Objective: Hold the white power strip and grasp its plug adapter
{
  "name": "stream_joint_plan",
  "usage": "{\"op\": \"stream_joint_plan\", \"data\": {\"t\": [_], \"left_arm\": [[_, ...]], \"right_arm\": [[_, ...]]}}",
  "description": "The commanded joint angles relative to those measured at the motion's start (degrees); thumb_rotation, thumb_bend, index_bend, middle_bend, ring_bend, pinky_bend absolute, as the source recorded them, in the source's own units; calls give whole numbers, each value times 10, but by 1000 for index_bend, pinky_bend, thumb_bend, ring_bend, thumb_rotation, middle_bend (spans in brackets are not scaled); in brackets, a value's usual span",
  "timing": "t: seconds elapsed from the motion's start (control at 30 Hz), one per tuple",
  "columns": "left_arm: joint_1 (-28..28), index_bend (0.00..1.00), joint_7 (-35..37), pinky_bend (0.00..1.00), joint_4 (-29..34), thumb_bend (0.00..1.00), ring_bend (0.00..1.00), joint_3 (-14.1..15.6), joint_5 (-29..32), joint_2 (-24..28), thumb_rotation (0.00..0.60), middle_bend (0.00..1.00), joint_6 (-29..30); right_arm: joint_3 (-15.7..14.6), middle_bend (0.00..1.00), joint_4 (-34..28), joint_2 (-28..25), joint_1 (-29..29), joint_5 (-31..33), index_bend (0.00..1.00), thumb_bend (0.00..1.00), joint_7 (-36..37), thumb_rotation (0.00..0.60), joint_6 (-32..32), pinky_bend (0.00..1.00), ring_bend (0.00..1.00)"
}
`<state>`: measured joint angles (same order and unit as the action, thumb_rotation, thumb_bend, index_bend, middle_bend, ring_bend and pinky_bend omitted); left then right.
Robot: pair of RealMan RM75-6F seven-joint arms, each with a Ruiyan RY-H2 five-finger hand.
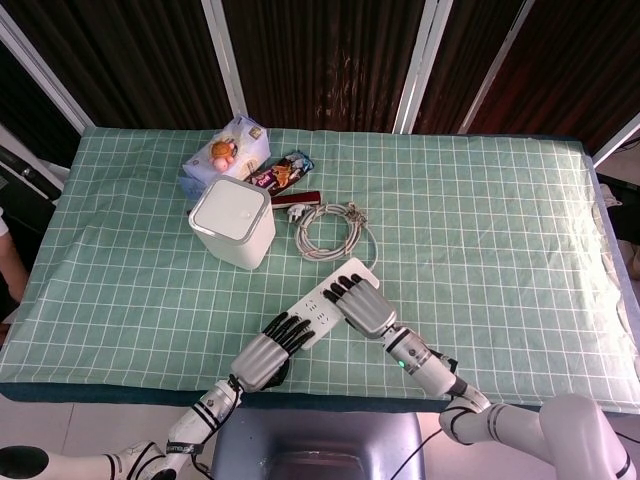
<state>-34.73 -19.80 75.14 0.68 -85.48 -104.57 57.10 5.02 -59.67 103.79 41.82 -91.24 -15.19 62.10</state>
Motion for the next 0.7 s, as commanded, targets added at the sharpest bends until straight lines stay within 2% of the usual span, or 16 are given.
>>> {"op": "stream_joint_plan", "data": {"t": [0.03, 0.4, 0.53, 0.7], "left_arm": [[0, 0, 0, 33, 0, 792, 5, 0, 0, 0, 453, 49, 0], [0, 0, -3, 34, -1, 792, 7, 2, 2, -2, 455, 51, 0], [0, 0, -3, 34, -2, 792, 8, 3, 0, -4, 454, 51, 1], [1, 0, -4, 34, -3, 792, 8, 4, 0, -5, 456, 51, 2]], "right_arm": [[-1, 526, 0, 1, 0, 0, 788, 446, 1, 600, 3, 583, 399], [0, 582, -9, 0, -2, 2, 868, 447, 19, 600, 15, 622, 430], [11, 584, -42, -11, -2, 34, 871, 447, 37, 600, -13, 624, 433], [27, 587, -89, -32, 2, 78, 874, 448, 11, 600, -52, 626, 436]]}}
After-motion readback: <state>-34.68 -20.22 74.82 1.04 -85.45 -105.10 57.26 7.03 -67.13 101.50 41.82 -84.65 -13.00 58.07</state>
